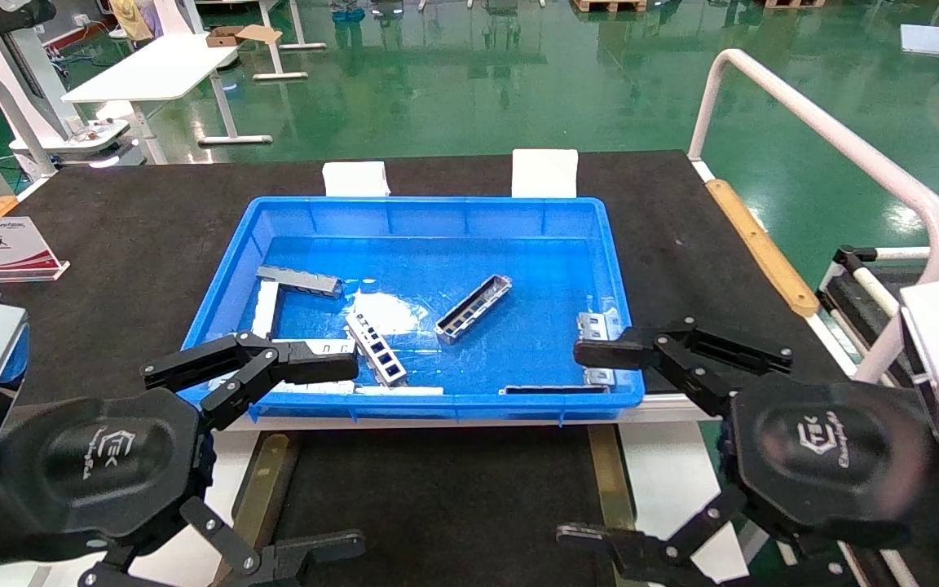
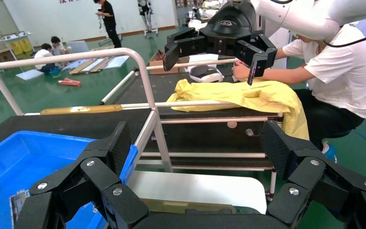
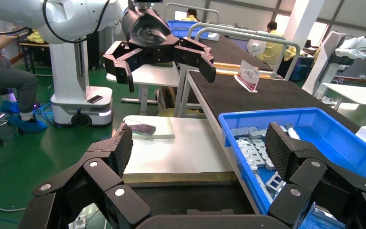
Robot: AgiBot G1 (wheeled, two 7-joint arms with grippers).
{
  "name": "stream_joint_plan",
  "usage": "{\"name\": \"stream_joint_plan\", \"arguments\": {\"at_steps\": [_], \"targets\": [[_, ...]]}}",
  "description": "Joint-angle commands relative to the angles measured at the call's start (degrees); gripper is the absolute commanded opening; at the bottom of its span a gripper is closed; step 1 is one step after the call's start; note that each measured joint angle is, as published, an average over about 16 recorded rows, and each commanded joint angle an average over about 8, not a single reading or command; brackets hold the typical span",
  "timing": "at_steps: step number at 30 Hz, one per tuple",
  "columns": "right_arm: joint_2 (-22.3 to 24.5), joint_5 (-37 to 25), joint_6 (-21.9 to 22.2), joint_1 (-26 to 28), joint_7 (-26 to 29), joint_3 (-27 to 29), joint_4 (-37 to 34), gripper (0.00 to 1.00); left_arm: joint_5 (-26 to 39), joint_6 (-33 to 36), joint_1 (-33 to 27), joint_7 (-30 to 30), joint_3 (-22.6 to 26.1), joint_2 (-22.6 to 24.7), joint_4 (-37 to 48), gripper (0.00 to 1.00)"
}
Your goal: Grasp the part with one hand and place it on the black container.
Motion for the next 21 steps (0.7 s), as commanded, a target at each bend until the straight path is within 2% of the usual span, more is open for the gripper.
{"name": "stream_joint_plan", "arguments": {"at_steps": [1,21], "targets": [[0.0,0.0,0.0,0.0,0.0,0.0,0.0,1.0,0.0,0.0,0.0,0.0,0.0,0.0,0.0,1.0],[0.0,0.0,0.0,0.0,0.0,0.0,0.0,1.0,0.0,0.0,0.0,0.0,0.0,0.0,0.0,1.0]]}}
